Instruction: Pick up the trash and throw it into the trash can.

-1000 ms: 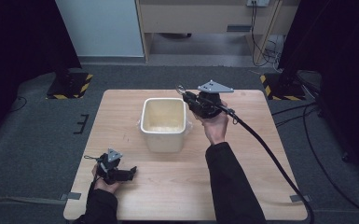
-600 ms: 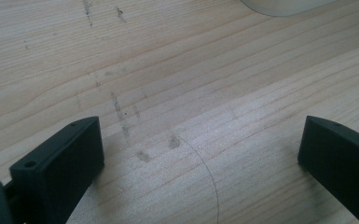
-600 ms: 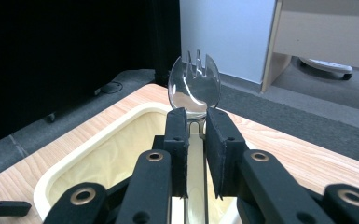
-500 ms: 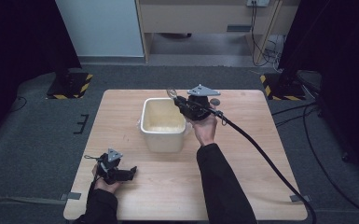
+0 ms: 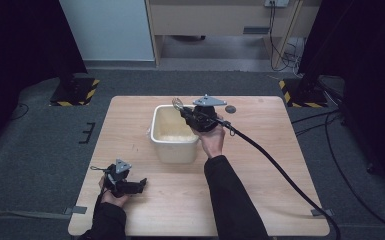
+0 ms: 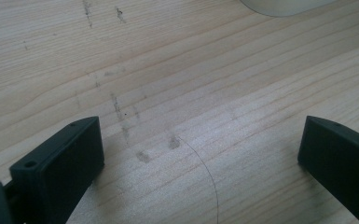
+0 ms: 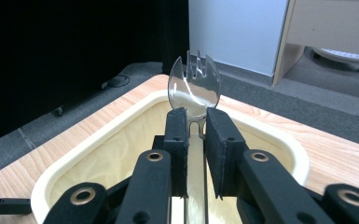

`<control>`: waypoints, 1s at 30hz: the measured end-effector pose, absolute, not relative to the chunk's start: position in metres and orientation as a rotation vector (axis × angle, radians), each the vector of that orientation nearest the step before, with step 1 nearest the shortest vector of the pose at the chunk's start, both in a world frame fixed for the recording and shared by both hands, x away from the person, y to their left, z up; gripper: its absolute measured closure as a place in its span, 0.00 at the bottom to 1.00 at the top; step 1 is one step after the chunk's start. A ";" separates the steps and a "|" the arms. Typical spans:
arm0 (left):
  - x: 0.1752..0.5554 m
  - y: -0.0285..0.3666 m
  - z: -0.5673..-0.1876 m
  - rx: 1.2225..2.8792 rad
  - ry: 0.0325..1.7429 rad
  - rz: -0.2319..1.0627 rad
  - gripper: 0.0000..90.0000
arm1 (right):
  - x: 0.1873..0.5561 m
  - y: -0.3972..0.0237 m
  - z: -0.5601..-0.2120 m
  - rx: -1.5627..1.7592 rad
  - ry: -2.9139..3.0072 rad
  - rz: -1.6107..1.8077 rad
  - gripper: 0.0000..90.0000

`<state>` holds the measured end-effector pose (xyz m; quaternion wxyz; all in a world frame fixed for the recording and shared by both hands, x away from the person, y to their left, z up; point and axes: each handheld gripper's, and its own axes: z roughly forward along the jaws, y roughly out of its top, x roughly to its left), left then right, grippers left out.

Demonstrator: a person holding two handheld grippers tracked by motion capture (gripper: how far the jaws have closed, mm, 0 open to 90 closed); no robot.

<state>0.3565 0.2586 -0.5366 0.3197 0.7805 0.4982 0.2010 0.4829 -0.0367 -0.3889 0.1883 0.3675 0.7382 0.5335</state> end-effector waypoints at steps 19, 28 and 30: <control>0.357 0.259 -0.536 2.053 1.310 0.528 0.00 | 0.487 -0.024 -0.414 1.046 2.158 1.428 0.82; 0.357 0.259 -0.537 2.052 1.309 0.529 0.00 | 0.482 -0.027 -0.408 1.006 2.167 1.426 0.72; 0.357 0.258 -0.537 2.052 1.310 0.528 0.00 | 0.481 -0.028 -0.406 1.000 2.162 1.431 0.70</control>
